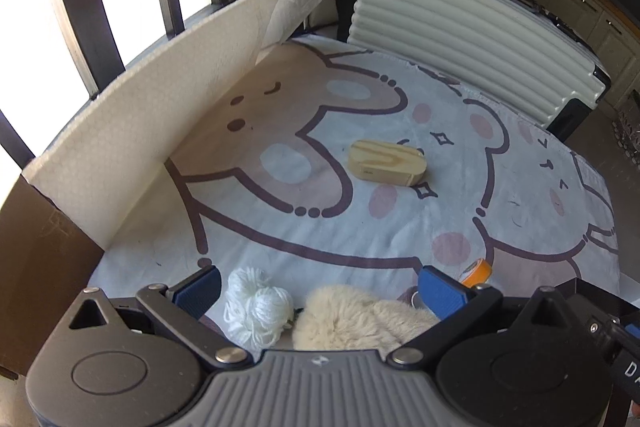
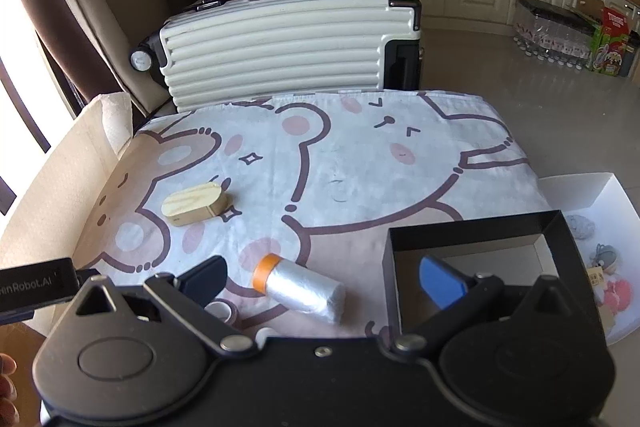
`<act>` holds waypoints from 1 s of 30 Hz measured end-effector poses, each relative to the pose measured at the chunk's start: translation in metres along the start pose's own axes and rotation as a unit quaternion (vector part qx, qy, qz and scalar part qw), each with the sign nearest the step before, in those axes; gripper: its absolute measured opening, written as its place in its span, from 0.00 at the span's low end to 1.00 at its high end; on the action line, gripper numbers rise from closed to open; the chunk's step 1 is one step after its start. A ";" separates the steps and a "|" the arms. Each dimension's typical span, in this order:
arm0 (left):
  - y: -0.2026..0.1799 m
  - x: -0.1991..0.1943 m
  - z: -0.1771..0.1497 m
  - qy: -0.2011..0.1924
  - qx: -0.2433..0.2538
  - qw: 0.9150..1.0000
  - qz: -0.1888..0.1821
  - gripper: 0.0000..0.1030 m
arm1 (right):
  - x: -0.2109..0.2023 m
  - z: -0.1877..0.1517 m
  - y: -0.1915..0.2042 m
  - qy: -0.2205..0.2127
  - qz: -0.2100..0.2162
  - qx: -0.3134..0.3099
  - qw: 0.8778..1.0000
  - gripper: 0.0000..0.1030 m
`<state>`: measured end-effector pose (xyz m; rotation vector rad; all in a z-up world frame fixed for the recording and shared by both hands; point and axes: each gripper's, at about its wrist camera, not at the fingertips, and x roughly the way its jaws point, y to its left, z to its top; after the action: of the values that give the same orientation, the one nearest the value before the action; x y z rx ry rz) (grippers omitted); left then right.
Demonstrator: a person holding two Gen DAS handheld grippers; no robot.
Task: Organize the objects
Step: 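Lower the left tool onto the cream plush toy while the right tool approaches the white cloth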
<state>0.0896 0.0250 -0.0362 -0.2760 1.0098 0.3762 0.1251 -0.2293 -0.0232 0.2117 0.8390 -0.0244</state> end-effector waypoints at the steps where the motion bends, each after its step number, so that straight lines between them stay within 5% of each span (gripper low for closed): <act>1: 0.001 0.005 -0.001 0.007 -0.005 1.000 0.003 1.00 | 0.002 -0.001 -0.001 0.002 0.001 -0.001 1.000 1.00; 8: 0.007 0.038 -0.006 0.081 -0.068 0.994 -0.001 1.00 | 0.014 -0.007 0.000 0.020 -0.003 -0.018 1.000 1.00; 16: 0.003 0.060 -0.017 0.153 -0.136 0.978 -0.039 0.99 | 0.022 -0.017 -0.002 0.038 0.000 -0.039 0.999 1.00; 22: 0.001 0.067 -0.022 0.178 -0.180 0.965 -0.068 0.99 | 0.026 -0.021 -0.011 0.046 0.001 -0.030 0.999 1.00; 30: -0.010 0.078 -0.027 0.186 -0.199 0.959 -0.074 0.98 | 0.031 -0.033 -0.017 0.064 0.030 -0.011 0.997 1.00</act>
<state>0.1104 0.0197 -0.1169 -0.8050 1.2695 0.3987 0.1201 -0.2378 -0.0705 0.2199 0.9597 0.0550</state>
